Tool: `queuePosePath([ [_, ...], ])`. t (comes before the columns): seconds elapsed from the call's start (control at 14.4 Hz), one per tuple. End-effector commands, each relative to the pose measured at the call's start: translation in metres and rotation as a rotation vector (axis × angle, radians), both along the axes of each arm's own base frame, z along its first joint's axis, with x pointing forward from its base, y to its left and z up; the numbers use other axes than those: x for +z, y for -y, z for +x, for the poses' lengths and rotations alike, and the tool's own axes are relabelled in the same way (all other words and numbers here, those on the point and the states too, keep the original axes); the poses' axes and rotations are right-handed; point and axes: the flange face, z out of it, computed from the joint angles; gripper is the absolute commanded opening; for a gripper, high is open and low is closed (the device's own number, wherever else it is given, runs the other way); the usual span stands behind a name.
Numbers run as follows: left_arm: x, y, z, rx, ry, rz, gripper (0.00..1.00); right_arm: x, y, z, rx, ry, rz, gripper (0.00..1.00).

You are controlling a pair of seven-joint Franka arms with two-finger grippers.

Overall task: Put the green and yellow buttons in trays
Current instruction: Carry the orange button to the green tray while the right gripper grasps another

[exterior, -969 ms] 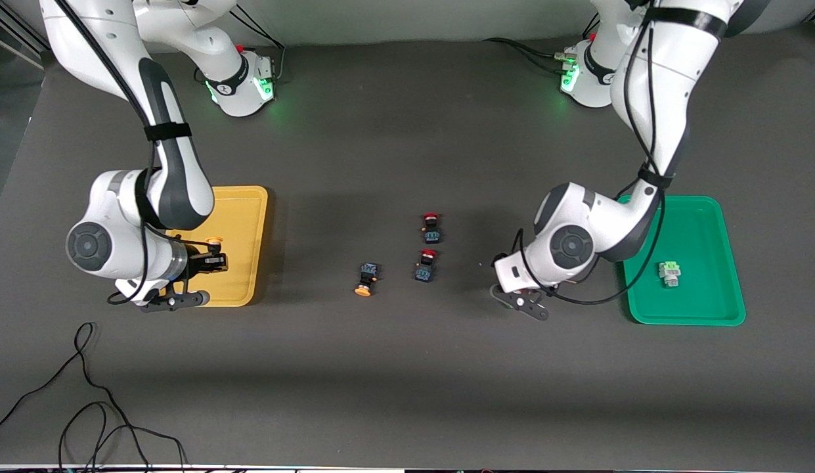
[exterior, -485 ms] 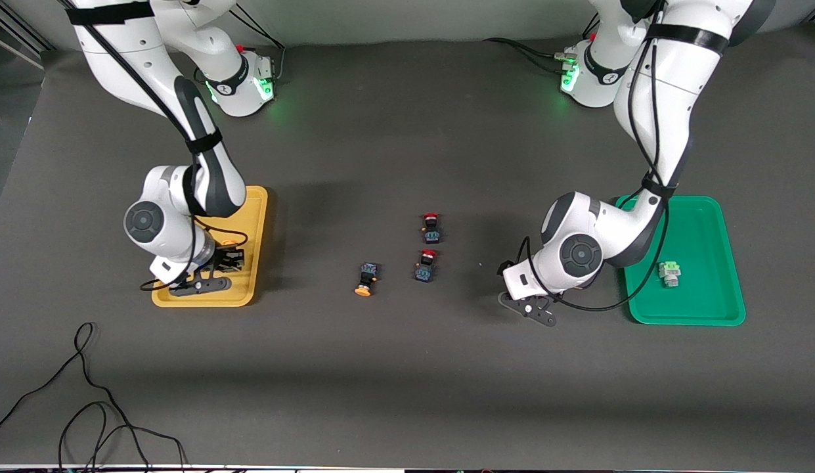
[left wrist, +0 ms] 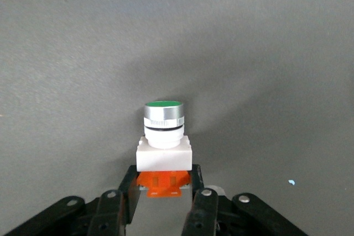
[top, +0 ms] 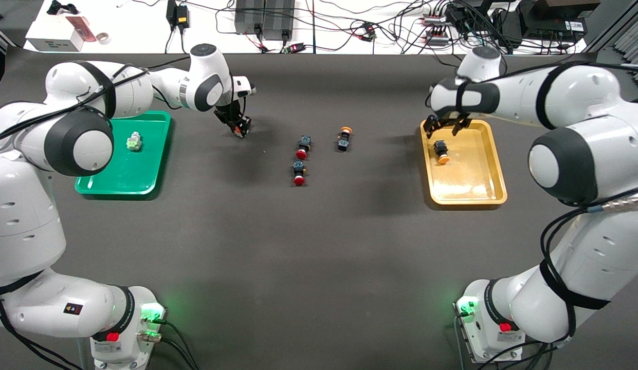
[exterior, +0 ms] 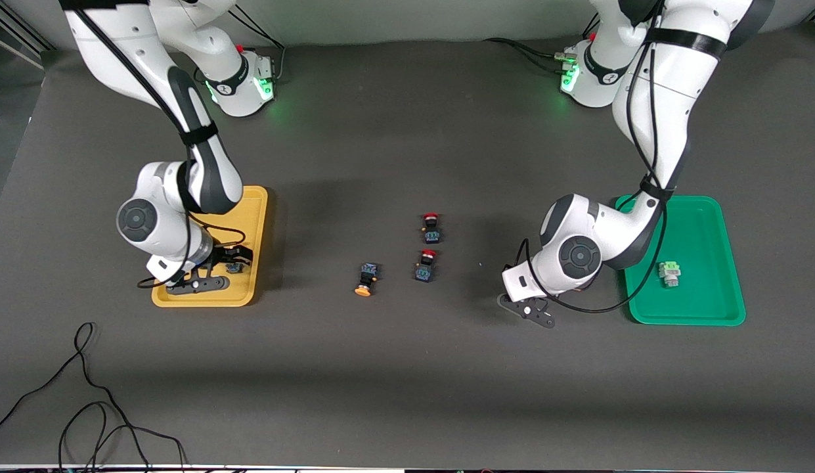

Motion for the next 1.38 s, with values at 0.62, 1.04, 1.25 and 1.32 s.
queuePosePath([
  [0.62,0.228,-0.156,-0.006,0.120,-0.246,0.064,0.00,0.048,-0.235,0.058,-0.336,0.045,0.076,0.99],
  [1.04,0.201,-0.373,-0.016,0.182,-0.268,0.145,0.00,-0.051,-0.299,0.052,-0.341,0.079,0.047,0.98],
  [1.25,0.136,-0.416,-0.037,0.223,-0.223,0.169,0.00,-0.064,-0.315,0.045,-0.344,0.091,0.088,0.94],
  [1.32,0.109,-0.426,-0.049,0.243,-0.198,0.161,0.00,-0.064,-0.315,0.045,-0.350,0.089,0.090,0.94],
])
